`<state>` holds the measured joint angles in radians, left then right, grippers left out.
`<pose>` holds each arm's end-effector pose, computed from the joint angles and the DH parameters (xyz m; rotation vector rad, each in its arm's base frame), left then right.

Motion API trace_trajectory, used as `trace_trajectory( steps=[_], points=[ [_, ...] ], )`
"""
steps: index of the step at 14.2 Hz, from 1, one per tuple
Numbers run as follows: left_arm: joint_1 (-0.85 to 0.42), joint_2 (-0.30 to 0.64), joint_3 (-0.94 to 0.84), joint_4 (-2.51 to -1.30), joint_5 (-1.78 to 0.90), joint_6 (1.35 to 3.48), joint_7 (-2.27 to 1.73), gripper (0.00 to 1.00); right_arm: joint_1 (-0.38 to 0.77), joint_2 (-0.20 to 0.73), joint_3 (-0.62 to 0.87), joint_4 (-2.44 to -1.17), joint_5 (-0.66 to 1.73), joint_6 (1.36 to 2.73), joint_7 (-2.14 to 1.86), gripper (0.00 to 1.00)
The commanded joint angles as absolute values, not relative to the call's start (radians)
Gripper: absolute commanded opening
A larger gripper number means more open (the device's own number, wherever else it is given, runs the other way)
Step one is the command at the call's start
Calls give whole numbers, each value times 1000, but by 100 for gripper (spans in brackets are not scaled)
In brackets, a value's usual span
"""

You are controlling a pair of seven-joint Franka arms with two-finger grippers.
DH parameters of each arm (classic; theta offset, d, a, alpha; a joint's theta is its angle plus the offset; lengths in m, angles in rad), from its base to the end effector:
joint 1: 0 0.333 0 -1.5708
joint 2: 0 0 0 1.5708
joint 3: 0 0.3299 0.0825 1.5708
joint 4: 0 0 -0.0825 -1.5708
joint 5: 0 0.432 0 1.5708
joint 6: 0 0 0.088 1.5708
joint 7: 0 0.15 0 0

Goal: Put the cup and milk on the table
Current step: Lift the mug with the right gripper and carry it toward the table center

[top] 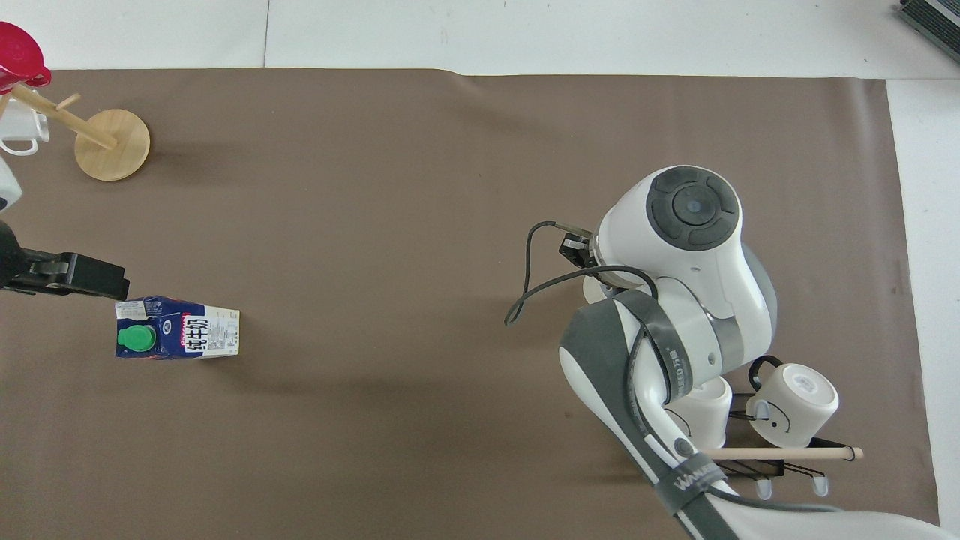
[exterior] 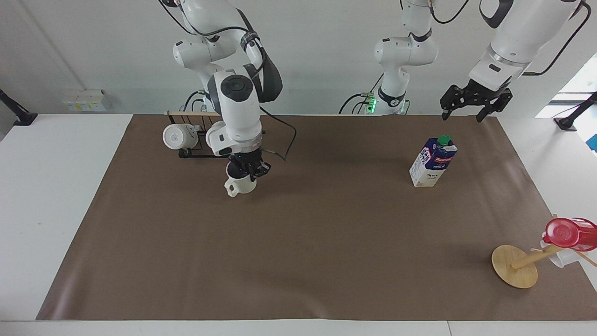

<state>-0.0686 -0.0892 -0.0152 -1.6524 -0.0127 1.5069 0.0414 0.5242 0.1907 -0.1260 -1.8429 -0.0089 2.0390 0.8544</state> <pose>0.5614 -0.0495 0.6000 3.1240 -0.1964 -0.0885 0.6037 0.2557 0.3737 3.0411 -0.6958 0.0377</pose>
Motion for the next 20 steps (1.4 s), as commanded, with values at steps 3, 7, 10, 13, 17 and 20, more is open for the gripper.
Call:
trace_trajectory(
  steps=[3, 7, 10, 13, 17, 20],
  points=[
    [-64, -100, -12, -1657, -25, 1506, 51, 100, 584, 193, -126, -1839, -25, 2034, 945, 0],
    [-64, -100, -14, -1657, -25, 1505, 51, 100, 623, 221, -110, -1841, -20, 2078, 977, 0],
    [-64, -100, -12, -1657, -25, 1506, 51, 100, 658, 264, -97, -1844, -20, 2107, 980, 0],
    [-64, -100, -14, -1657, -25, 1506, 51, 100, 672, 288, -97, -1845, -18, 2157, 1012, 0],
    [-64, -100, -12, -1657, -25, 1506, 51, 100, 706, 305, -95, -1862, -17, 2207, 1060, 0],
    [-64, -101, -14, -1657, -25, 1506, 52, 100, 706, 313, -95, -1862, -21, 2215, 1078, 0]
  ],
)
